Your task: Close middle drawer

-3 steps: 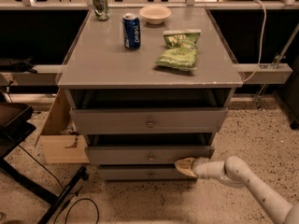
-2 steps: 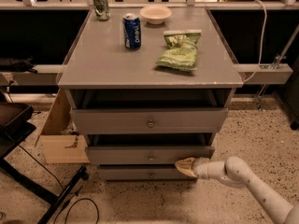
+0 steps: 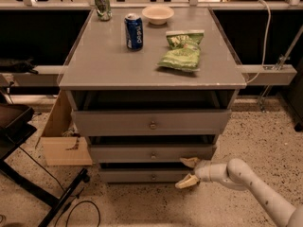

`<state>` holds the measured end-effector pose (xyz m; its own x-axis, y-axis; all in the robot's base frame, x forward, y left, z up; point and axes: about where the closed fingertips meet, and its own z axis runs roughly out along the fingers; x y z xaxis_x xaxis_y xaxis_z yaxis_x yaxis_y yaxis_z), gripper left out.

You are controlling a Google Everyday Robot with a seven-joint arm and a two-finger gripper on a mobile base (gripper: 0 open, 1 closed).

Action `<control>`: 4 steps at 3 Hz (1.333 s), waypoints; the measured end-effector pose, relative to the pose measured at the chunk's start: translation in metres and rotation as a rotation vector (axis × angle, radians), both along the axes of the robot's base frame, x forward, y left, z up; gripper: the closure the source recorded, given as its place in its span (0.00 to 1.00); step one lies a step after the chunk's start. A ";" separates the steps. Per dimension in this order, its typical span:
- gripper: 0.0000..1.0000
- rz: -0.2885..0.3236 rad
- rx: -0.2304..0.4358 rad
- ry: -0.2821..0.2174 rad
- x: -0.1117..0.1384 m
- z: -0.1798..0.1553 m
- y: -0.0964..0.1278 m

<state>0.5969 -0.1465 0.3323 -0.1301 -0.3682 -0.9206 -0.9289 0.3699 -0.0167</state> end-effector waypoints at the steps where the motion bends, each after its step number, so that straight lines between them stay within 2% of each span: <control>1: 0.14 0.000 0.000 0.000 0.000 0.000 0.000; 2: 0.38 0.015 -0.007 -0.002 -0.006 0.005 0.005; 3: 0.61 0.057 -0.036 -0.016 -0.032 0.031 0.004; 4: 0.92 0.190 -0.160 0.023 -0.092 0.077 -0.002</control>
Offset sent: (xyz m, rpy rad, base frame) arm -0.0151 0.0047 0.0136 -0.0229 -0.0086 0.0277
